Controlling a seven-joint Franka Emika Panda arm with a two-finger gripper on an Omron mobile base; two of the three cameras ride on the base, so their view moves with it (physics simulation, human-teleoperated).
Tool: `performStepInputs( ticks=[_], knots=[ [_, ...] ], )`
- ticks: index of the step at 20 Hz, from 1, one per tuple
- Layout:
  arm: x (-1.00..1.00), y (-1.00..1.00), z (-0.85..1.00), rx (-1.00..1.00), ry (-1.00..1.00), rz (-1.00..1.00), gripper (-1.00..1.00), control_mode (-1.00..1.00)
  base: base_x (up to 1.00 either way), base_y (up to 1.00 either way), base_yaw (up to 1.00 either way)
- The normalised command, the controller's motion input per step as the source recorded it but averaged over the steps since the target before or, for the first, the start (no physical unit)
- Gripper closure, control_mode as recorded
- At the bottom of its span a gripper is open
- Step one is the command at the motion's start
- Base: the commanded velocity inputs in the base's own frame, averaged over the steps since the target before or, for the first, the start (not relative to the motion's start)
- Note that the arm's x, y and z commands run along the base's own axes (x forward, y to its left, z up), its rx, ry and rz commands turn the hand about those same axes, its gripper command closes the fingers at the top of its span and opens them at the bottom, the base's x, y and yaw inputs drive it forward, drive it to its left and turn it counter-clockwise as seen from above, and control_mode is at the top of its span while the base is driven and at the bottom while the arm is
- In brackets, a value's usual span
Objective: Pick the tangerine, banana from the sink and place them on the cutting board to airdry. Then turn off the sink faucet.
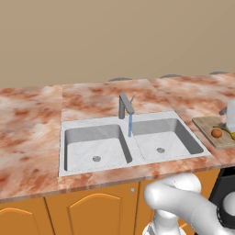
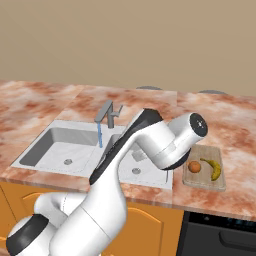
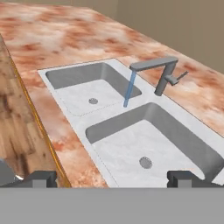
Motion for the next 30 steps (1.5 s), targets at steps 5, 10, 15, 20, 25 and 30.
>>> performStepInputs(
  ticks=[5,10,15,20,25,30],
  knots=[
    [0.00,0.27,0.02,0.03,-0.02,-0.05,-1.00,-1.00,0.00,0.00,0.00],
    [-0.12,0.25,-0.02,0.11,-0.01,-0.25,-1.00,-1.00,0.00,0.00,0.00],
    [-0.07,0.38,-0.07,0.09,-0.03,-0.32,-1.00,-1.00,0.00,0.00,0.00],
    [-0.24,0.28,-0.12,0.10,-0.02,-0.29,-1.00,-1.00,0.00,0.00,0.00],
    [-0.04,0.05,0.00,0.08,0.00,-0.06,-1.00,-1.00,0.00,0.00,0.00],
    [0.02,0.00,0.00,0.06,0.00,0.08,-1.00,-1.00,0.00,0.00,0.00]
  ],
)
